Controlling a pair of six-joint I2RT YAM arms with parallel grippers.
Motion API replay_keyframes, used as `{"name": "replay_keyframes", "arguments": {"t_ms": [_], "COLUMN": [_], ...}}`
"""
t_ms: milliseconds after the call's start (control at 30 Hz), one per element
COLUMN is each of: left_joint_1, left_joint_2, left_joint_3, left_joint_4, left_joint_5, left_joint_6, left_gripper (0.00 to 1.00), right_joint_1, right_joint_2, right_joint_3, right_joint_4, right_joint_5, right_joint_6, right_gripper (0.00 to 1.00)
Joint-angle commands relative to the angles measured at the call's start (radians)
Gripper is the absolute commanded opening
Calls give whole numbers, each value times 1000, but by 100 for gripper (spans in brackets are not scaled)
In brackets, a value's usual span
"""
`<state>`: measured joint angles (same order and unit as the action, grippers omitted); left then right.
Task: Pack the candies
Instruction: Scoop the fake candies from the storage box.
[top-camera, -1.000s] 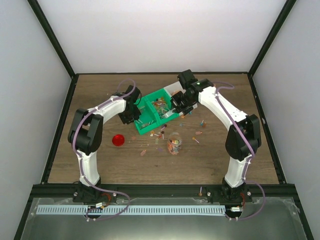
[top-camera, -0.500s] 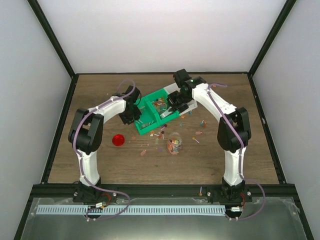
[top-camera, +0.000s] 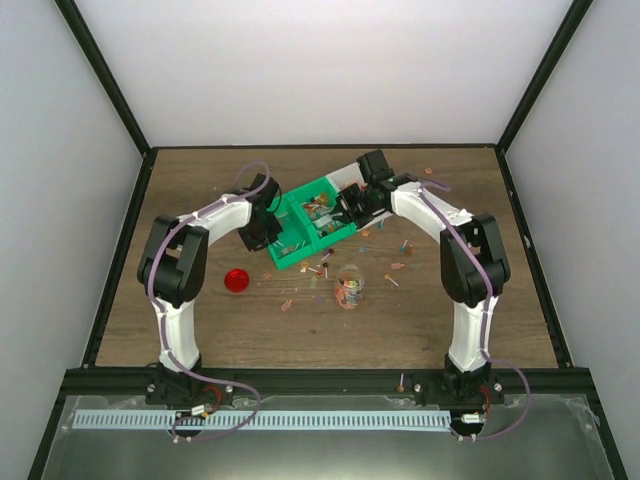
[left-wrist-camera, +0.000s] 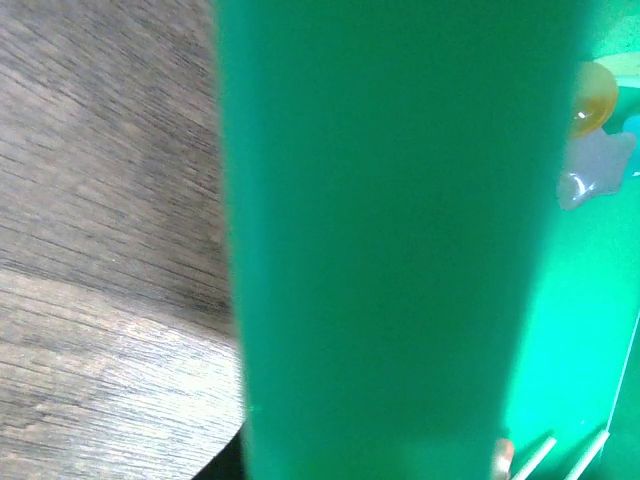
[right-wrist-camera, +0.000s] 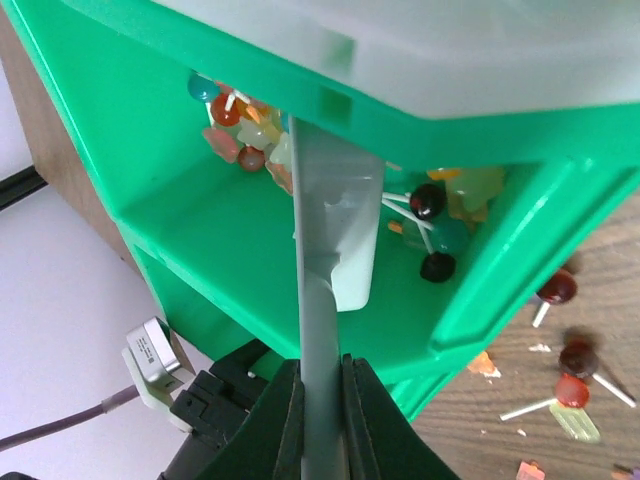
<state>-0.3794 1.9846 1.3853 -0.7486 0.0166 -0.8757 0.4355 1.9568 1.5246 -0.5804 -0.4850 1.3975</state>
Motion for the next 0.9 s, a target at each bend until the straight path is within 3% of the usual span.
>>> {"name": "replay_keyframes", "arguments": {"t_ms": [0, 233, 533, 867], "left_joint_1": [3, 4, 5, 6], "left_joint_2": [19, 37, 61, 67], "left_joint_3": [-2, 13, 18, 15], "left_joint_4": [17, 13, 24, 13], "left_joint_5": [25, 29, 35, 44], "left_joint_6": [6, 2, -16, 10], "left_gripper": [11, 4, 4, 4], "right_joint_1": [-3, -15, -7, -7], "right_joint_2": [74, 26, -41, 149], "right_joint_3": [-26, -22, 91, 157], "right_joint_4": [-39, -124, -428, -378], "right_joint_5": [11, 21, 105, 105], "right_joint_6": [-37, -36, -50, -77], "right_gripper": [1, 1, 1, 1]}}
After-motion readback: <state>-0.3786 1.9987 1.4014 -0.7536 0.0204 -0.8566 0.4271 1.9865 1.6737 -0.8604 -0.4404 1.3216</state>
